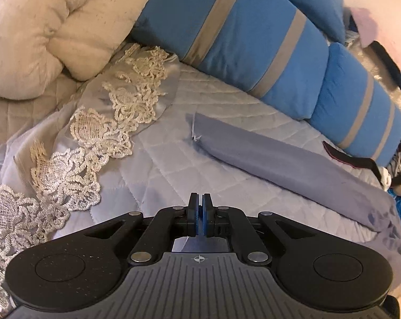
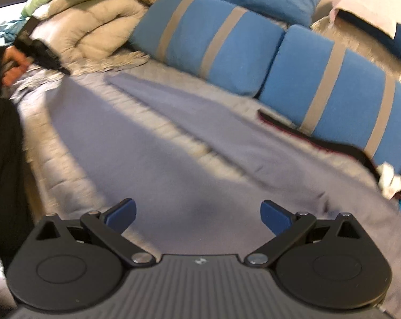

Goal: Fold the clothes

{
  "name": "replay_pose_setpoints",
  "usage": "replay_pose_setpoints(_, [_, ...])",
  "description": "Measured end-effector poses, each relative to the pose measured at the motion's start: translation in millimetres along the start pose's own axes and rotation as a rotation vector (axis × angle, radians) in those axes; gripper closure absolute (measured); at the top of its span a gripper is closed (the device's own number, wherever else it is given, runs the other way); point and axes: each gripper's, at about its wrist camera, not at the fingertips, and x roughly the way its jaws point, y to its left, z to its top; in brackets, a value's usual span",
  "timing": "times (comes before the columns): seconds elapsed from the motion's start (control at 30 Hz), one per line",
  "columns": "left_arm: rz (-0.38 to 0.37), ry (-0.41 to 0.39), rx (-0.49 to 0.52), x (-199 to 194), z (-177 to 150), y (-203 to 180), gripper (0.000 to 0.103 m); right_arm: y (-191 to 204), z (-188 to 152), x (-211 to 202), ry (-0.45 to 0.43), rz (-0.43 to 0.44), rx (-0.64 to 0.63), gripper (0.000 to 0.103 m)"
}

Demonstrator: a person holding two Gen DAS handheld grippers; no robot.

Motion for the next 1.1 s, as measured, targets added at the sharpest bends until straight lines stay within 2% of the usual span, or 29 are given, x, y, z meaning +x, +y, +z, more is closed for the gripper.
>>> replay_pose_setpoints(0.03, [-0.001,0.000,0.000,-0.1,0.0,0.0,0.101,-11.2,5.8,5.6,-0.003,-0.003,0.006,0.004])
replay_pose_setpoints(0.1, [-0.002,0.000,-0.003,-1.3,-0.2,0.4,0.101,-36.1,17.9,21.3,0.017,0.007,-0.002,0.031])
replay_pose_setpoints(0.17, [-0.004,0.000,-0.005,-2.8,-0.4,1.1,0.101,-58.6,26.7,40.9,0.059,0.005,-0.034,0.045])
replay_pose_setpoints(0.2, [-0.004,0.001,-0.005,-3.2,-0.4,1.4,0.101,-67.9,29.8,49.7,0.075,0.016,-0.045,0.049])
replay_pose_setpoints(0.33, [-0.006,0.010,-0.018,-2.4,0.1,3.2,0.101,-82.7,36.9,84.2,0.146,0.136,-0.122,0.052])
replay_pose_setpoints(0.43, [-0.005,0.014,-0.027,-1.8,0.3,3.3,0.101,-77.6,40.0,103.5,0.194,0.237,-0.196,0.045])
replay_pose_setpoints(0.53, [-0.003,0.019,-0.028,-1.1,-0.3,3.7,0.101,-72.3,40.5,120.8,0.241,0.298,-0.244,0.050])
replay_pose_setpoints(0.63, [-0.003,0.024,-0.030,-0.3,-1.1,4.5,0.101,-72.1,40.6,133.5,0.271,0.347,-0.233,0.054])
replay_pose_setpoints(0.67, [-0.003,0.026,-0.033,0.0,-1.1,5.2,0.101,-73.5,40.8,136.6,0.281,0.366,-0.218,0.060])
replay_pose_setpoints(0.7, [-0.004,0.028,-0.036,0.3,-1.2,5.8,0.101,-75.5,41.0,139.1,0.293,0.387,-0.198,0.081])
replay_pose_setpoints(0.73, [-0.005,0.029,-0.039,0.5,-1.2,6.3,0.101,-77.4,41.2,141.7,0.304,0.407,-0.178,0.084])
replay_pose_setpoints(0.77, [-0.006,0.031,-0.042,0.7,-1.2,6.8,0.101,-78.8,41.2,142.8,0.312,0.418,-0.160,0.099])
replay_pose_setpoints(0.8, [-0.008,0.032,-0.044,1.0,-1.1,7.3,0.101,-79.3,41.1,142.8,0.319,0.423,-0.149,0.103])
replay_pose_setpoints(0.9, [-0.006,0.029,-0.055,1.7,-0.2,8.5,0.101,-78.8,42.0,137.8,0.305,0.399,-0.134,0.103])
replay_pose_setpoints(1.1, [0.022,0.012,-0.062,1.3,1.4,5.3,0.101,-95.3,47.8,117.4,0.180,0.228,-0.064,0.103])
